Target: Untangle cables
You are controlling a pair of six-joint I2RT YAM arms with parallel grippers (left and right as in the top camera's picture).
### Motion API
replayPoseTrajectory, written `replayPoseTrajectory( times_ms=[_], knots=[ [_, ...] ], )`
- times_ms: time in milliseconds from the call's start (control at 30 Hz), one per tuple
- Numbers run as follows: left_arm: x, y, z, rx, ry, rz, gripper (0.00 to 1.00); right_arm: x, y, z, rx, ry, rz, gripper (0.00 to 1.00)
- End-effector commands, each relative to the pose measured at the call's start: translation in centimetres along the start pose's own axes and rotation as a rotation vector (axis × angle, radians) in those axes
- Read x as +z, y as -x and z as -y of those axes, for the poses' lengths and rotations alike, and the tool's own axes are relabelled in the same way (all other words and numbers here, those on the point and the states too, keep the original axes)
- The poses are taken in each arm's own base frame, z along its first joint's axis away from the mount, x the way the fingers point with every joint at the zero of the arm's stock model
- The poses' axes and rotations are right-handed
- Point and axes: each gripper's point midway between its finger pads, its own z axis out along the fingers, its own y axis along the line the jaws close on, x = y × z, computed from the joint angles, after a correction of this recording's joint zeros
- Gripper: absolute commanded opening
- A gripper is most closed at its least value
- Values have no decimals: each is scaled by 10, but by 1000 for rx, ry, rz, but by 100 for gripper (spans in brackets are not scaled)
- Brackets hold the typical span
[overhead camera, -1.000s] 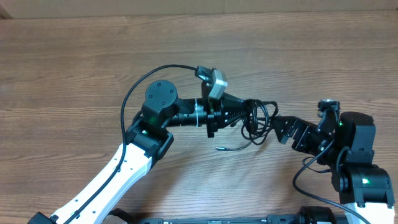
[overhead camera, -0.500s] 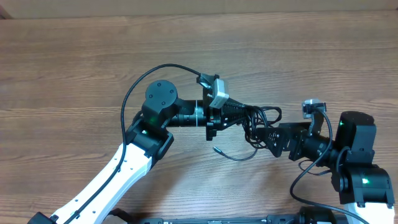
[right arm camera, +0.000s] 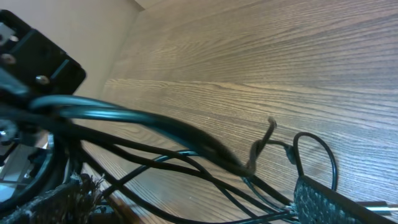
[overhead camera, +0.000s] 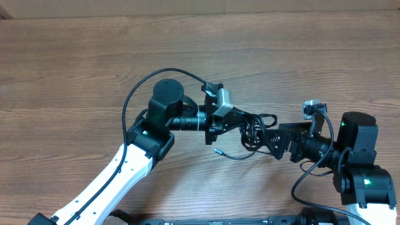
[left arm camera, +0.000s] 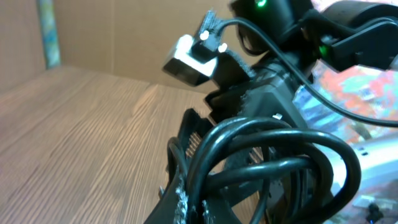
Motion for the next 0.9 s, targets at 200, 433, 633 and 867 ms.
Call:
replayPoseTrajectory(
  times_ms=[200,433,633,867],
  knots=[
    [-5,-3,-28,-78,181,-28,4,-10,11,-36,-64,143,14,100],
    [-5,-5,-28,-85,180,-34,4,-24,15,-83,-158,413,17,100],
    [0,-6,-18,-138,141,-34,4,-30,15,-96,-199,492,20,100],
    [27,-3,8,-114,98,-33,4,-30,15,-96,-200,492,20,100]
  ],
)
